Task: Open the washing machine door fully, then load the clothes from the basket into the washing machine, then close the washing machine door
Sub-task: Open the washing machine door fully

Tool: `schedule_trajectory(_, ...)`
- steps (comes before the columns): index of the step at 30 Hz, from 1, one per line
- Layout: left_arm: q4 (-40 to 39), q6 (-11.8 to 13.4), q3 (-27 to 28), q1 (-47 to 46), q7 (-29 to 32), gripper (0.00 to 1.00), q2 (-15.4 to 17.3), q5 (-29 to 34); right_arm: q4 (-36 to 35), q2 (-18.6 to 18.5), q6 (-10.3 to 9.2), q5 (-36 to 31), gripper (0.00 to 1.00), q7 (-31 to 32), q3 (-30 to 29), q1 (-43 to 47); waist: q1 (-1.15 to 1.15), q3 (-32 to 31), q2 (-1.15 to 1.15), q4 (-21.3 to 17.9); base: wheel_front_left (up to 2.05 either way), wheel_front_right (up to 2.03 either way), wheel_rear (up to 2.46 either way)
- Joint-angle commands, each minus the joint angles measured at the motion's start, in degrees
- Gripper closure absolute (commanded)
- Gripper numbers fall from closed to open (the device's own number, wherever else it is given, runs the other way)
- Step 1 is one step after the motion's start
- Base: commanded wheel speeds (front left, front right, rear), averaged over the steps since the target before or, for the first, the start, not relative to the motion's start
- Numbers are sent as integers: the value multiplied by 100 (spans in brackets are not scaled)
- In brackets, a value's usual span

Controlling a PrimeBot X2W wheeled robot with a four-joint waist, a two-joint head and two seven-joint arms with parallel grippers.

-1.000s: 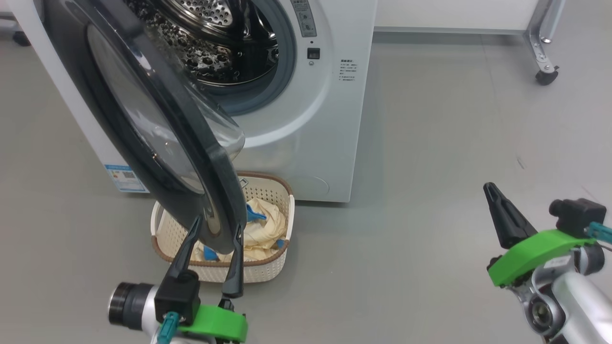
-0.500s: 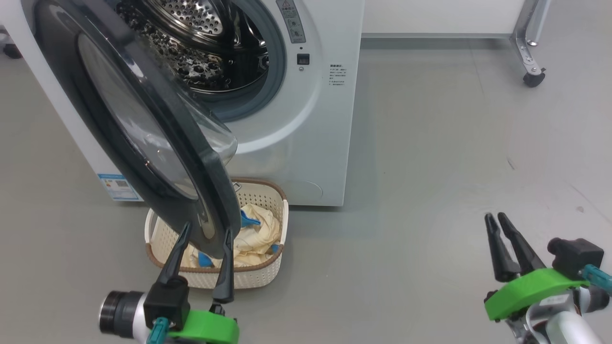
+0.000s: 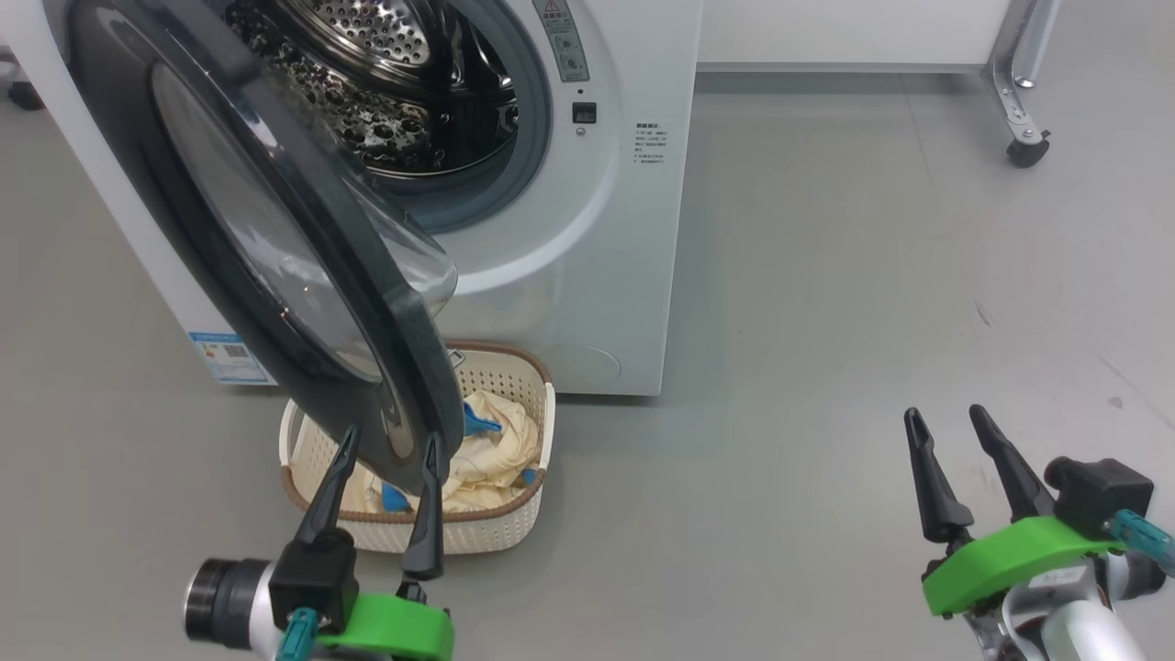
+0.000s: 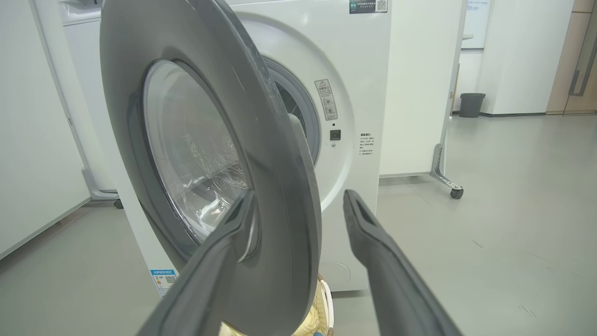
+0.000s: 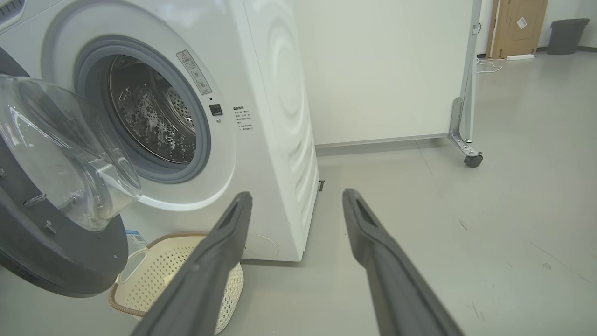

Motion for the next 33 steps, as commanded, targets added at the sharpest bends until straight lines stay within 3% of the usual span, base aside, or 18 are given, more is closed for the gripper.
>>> schedule_trajectory(1, -209, -36, 214, -180, -63, 0, 16, 64, -217, -31, -15, -40, 0, -23, 73, -89, 0, 3, 0, -3, 0, 0, 0)
schedule_trajectory(33, 65, -77, 217, -185, -63, 0, -12, 79, -215, -57, -15, -111, 0, -7, 45, -76, 0, 21, 0, 0, 0, 0, 0)
